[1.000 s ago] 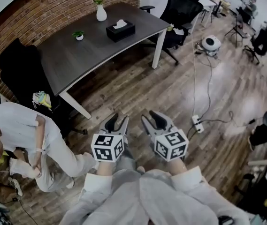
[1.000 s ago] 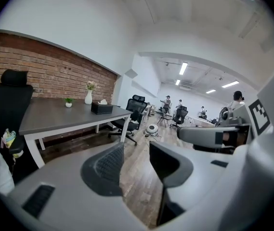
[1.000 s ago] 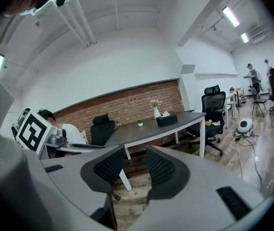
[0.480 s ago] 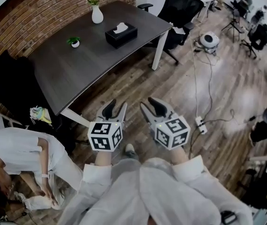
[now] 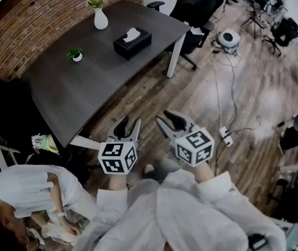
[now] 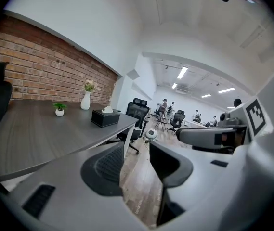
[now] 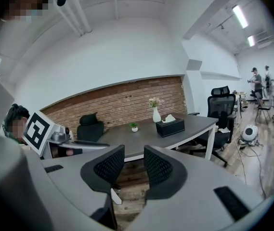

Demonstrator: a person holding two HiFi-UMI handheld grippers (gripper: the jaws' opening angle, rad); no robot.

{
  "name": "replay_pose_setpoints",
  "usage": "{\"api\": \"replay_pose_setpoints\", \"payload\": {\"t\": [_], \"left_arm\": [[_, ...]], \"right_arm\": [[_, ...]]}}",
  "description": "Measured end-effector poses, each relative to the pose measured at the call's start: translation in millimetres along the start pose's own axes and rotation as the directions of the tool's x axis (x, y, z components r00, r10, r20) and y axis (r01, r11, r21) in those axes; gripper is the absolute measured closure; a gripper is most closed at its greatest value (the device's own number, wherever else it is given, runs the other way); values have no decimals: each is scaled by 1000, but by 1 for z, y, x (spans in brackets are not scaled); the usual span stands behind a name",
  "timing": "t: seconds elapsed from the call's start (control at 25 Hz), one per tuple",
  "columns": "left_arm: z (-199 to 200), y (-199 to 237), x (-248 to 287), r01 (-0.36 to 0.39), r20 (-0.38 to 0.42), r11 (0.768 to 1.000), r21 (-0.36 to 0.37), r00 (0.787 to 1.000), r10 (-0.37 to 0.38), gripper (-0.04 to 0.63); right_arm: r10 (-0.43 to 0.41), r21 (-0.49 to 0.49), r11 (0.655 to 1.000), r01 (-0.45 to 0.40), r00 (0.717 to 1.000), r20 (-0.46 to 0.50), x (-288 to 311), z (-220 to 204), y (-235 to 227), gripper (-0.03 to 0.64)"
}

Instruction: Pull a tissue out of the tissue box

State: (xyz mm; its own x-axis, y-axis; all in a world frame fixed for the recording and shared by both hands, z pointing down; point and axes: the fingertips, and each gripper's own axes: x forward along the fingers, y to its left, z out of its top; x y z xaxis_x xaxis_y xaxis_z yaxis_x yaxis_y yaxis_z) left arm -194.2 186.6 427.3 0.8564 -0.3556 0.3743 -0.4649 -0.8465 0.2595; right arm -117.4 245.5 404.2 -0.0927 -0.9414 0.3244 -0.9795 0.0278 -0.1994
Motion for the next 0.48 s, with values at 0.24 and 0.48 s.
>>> {"api": "replay_pose_setpoints", "payload": {"t": [0.24,0.48], "left_arm": [[-8,20,24,5,-34,1000,-22,999,-5,446],[12,48,58,-37,-35,999,-19,999,36,446]], "right_arm": [[-20,22,1000,20,1000,-3,24,-1,-22,495],[0,23,1000,0,1000,2,65,16,-52,495]]}}
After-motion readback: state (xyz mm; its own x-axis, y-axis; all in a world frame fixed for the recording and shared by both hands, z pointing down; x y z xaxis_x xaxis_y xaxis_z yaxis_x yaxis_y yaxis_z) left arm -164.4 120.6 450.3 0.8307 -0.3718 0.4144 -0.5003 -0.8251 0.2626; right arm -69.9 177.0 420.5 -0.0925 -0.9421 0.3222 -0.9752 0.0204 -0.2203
